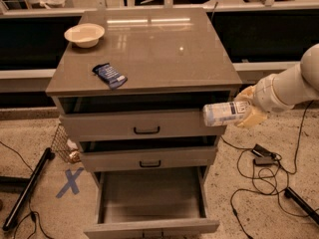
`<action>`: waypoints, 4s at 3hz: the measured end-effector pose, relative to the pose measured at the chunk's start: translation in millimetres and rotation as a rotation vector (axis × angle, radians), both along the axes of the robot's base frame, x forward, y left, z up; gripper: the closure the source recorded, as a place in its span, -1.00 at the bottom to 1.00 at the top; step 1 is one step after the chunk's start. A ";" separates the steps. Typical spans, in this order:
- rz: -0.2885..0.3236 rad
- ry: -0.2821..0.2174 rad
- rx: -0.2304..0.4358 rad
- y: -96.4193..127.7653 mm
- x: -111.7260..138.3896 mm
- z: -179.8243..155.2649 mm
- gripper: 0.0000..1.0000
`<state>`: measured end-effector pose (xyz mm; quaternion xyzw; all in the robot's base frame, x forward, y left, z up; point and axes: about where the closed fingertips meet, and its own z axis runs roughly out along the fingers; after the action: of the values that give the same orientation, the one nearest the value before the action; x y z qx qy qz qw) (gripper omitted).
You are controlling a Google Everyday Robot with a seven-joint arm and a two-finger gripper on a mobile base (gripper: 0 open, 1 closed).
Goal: Pick blue plastic bottle from bottom drawer and place on counter
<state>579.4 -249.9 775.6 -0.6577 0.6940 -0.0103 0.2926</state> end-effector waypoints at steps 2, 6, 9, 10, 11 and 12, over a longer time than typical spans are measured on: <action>-0.063 0.109 -0.013 8.1 8.6 28.4 1.00; -0.065 0.155 0.030 31.5 50.9 83.5 1.00; -0.175 0.184 0.178 61.0 137.3 78.4 1.00; -0.184 0.219 0.235 84.5 157.8 69.3 0.63; -0.170 0.246 0.282 105.0 171.6 63.4 0.18; -0.169 0.241 0.298 110.1 178.0 63.1 -0.29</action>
Offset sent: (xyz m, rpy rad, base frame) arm 0.0268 0.0087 0.0718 -0.0196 0.1825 -0.0930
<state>757.4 -139.9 838.7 -0.5430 0.7707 0.1465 0.2996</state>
